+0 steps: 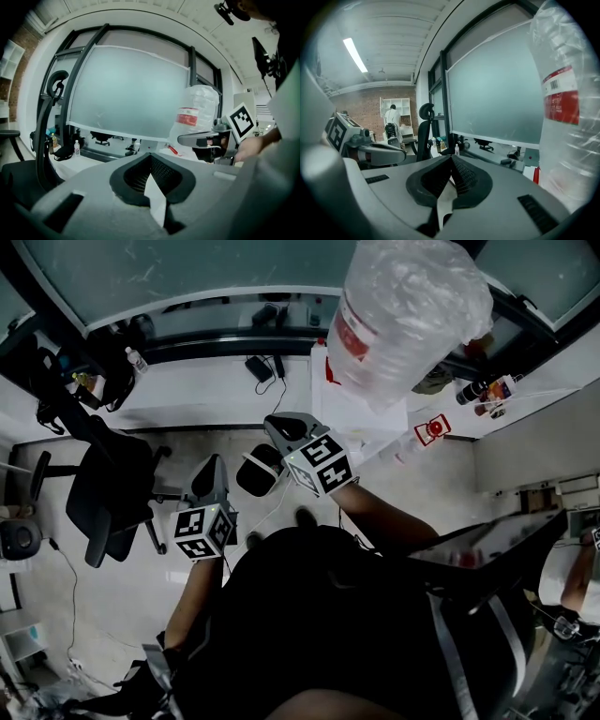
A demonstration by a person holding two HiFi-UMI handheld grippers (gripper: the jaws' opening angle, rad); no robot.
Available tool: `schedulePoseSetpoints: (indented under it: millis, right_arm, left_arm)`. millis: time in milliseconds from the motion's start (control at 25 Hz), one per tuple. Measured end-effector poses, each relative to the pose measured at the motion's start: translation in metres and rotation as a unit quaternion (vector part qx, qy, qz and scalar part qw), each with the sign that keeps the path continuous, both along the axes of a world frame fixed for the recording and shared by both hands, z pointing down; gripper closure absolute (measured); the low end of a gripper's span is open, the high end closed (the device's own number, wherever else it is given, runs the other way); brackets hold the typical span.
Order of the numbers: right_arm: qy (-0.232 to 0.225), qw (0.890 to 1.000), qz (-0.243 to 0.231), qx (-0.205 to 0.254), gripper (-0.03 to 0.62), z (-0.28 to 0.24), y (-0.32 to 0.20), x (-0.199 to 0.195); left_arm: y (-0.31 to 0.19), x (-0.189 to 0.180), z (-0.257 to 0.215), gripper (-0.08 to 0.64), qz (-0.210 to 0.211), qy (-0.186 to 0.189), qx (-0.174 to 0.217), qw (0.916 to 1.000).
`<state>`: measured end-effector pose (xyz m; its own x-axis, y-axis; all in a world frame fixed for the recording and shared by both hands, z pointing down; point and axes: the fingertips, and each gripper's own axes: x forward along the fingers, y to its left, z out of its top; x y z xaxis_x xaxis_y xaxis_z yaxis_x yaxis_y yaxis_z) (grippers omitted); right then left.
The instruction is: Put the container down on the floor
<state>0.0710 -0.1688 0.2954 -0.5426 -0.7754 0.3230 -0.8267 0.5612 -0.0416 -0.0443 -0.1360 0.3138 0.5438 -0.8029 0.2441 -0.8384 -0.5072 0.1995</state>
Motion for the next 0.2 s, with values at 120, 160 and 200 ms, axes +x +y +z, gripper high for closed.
schedulePoseSetpoints:
  millis: [120, 160, 200]
  right_arm:
    - [0.002, 1.0, -0.007, 0.007, 0.584, -0.003, -0.012, -0.011]
    - [0.002, 1.0, -0.007, 0.007, 0.584, -0.002, -0.014, -0.014]
    - [0.003, 1.0, -0.008, 0.005, 0.584, -0.001, -0.016, -0.016]
  left_arm:
    - [-0.009, -0.005, 0.0, 0.554, 0.008, -0.001, 0.004, 1.0]
    - [-0.01, -0.007, 0.001, 0.554, 0.009, -0.002, 0.002, 1.0]
    - [-0.011, -0.008, 0.003, 0.554, 0.009, -0.002, -0.001, 1.0]
